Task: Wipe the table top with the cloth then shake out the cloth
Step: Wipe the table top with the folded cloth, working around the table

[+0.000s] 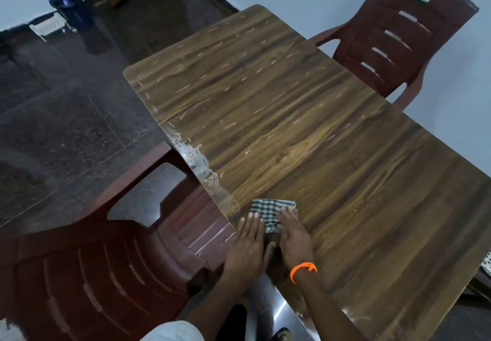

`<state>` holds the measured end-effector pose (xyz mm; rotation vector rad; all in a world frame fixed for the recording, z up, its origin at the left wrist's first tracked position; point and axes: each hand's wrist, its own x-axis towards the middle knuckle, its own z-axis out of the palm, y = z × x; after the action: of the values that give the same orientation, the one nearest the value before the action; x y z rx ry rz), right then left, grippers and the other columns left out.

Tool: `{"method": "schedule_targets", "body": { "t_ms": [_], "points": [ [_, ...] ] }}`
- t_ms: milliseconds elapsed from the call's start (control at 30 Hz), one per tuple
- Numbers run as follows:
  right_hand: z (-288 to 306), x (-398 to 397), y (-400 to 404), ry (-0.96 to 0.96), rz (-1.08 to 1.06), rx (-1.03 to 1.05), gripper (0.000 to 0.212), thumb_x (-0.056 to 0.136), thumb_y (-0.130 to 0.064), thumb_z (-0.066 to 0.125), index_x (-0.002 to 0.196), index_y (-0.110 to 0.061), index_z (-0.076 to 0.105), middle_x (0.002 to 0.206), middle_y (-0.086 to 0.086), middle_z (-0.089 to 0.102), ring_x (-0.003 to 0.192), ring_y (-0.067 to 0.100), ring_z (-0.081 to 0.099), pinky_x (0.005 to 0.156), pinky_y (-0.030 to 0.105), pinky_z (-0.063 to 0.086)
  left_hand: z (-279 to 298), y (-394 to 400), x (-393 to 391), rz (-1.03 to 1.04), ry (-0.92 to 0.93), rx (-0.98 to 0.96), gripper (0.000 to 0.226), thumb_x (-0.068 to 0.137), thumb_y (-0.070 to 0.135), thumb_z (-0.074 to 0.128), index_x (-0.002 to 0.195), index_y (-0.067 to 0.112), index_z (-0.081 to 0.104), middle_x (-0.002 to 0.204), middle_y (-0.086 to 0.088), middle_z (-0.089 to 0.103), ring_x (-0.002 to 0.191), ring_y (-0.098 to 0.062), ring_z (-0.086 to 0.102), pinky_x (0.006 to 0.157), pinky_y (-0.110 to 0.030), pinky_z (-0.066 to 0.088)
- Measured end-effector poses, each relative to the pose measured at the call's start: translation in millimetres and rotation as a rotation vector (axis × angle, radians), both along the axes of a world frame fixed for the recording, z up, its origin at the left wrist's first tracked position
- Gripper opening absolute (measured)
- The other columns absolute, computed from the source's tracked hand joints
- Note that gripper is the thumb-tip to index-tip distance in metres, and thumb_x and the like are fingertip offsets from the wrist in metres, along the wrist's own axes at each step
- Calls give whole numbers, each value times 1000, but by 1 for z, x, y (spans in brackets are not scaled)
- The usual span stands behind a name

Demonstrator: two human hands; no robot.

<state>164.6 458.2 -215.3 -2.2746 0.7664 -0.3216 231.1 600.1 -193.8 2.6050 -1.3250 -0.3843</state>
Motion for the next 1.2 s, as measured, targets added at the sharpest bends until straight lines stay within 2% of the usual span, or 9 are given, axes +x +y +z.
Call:
{"method": "schedule_targets", "body": {
  "t_ms": [200, 333, 467, 633, 733, 833, 933, 1100, 1200],
  "points": [
    [-2, 47, 45, -30, 23, 88, 34, 85, -2, 54, 116, -8, 66, 132, 8, 57, 133, 20, 42, 115, 28, 23, -10, 48, 54, -6, 19, -55, 60, 107, 43, 36, 147, 0, 48, 155, -17, 44, 151, -27, 29, 124, -45, 18],
    [1, 18, 63, -39, 110, 71, 33, 87, -6, 58, 119, -12, 65, 135, -3, 53, 136, 10, 37, 113, 24, 24, -12, 71, 34, -27, -55, -158, 56, 103, 41, 44, 135, -1, 61, 144, -18, 56, 143, -30, 43, 121, -44, 23],
    [9, -15, 50, -30, 100, 39, 30, 92, -17, 48, 115, -15, 67, 134, -6, 53, 133, 6, 39, 110, 21, 29, -19, 67, 0, -41, -34, -155, 60, 106, 46, 40, 138, -1, 58, 149, -20, 51, 146, -29, 37, 124, -41, 18],
    [12, -9, 6, 32, -79, 44, 41, 81, 11, 58, 111, -15, 68, 131, -9, 52, 132, 9, 42, 109, 21, 30, -12, 12, 3, -99, -7, -111, 64, 105, 47, 39, 148, -1, 46, 157, -19, 40, 152, -29, 27, 121, -44, 19],
    [16, 20, -16, 52, -148, 46, 50, 79, 13, 56, 119, -16, 64, 138, -6, 48, 134, 14, 40, 111, 25, 29, -12, -17, 26, -76, 19, -116, 64, 104, 44, 41, 150, -1, 43, 159, -19, 37, 153, -28, 24, 122, -45, 19],
    [22, 53, -20, 124, -83, 0, 61, 74, 7, 57, 129, -20, 57, 144, 0, 46, 138, 14, 32, 114, 29, 24, -12, -30, 57, -59, 29, -84, 63, 105, 45, 37, 148, 0, 46, 156, -18, 42, 150, -29, 31, 121, -45, 17],
    [22, 80, -16, 178, 28, -28, 61, 71, -7, 46, 129, -22, 58, 143, 0, 47, 141, 16, 28, 115, 29, 21, -13, -21, 86, -7, 42, -118, 60, 105, 45, 35, 143, 3, 54, 151, -15, 51, 146, -25, 38, 122, -44, 20],
    [12, 93, 15, 171, 123, -25, 62, 74, 10, 51, 124, -24, 62, 141, -6, 49, 142, 12, 23, 114, 34, 29, -22, 24, 94, 58, 68, -202, 53, 106, 40, 38, 141, 5, 57, 149, -11, 53, 147, -21, 37, 122, -47, 25],
    [15, 71, 36, 136, 158, -11, 58, 75, 1, 44, 123, -26, 63, 141, -12, 48, 142, 9, 22, 115, 29, 22, -25, 47, 71, 71, 29, -161, 56, 106, 44, 37, 140, 4, 58, 149, -15, 52, 146, -25, 39, 123, -46, 22]
  ]
}}
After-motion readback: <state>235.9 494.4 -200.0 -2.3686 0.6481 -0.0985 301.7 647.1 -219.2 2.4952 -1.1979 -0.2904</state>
